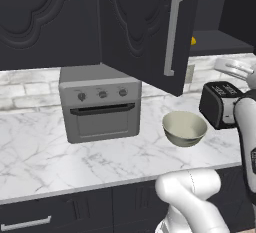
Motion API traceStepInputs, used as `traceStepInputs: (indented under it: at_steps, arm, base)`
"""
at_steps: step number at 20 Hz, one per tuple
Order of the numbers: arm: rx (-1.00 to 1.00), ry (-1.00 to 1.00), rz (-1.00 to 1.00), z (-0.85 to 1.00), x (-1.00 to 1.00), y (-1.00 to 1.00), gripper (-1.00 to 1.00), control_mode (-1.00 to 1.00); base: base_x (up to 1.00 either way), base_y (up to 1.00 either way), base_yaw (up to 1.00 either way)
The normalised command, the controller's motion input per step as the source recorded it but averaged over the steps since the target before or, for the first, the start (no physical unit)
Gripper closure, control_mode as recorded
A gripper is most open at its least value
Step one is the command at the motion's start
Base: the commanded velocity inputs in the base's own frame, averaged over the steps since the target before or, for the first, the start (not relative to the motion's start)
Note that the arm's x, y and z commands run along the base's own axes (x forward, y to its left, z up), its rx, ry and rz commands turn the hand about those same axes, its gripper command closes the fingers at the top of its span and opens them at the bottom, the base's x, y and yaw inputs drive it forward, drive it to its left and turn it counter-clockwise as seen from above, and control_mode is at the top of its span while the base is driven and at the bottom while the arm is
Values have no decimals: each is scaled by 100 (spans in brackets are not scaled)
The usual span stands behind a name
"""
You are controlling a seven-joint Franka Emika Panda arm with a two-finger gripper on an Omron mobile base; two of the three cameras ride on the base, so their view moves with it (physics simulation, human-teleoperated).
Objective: Open the cabinet. Pick the orange and mango from the cabinet and place them into the bowl. Then close the cabinet.
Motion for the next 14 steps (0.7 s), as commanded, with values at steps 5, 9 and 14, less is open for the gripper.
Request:
traceStepInputs:
  at_steps: [5, 9, 14]
  arm:
    - [3, 12, 29, 0, 58, 46, -100, -100]
    - [0, 11, 27, 0, 55, 70, -100, -100]
    - [0, 5, 25, 0, 45, 76, -100, -100]
  base:
    - [0, 0, 0]
    - [0, 0, 0]
    - [0, 0, 0]
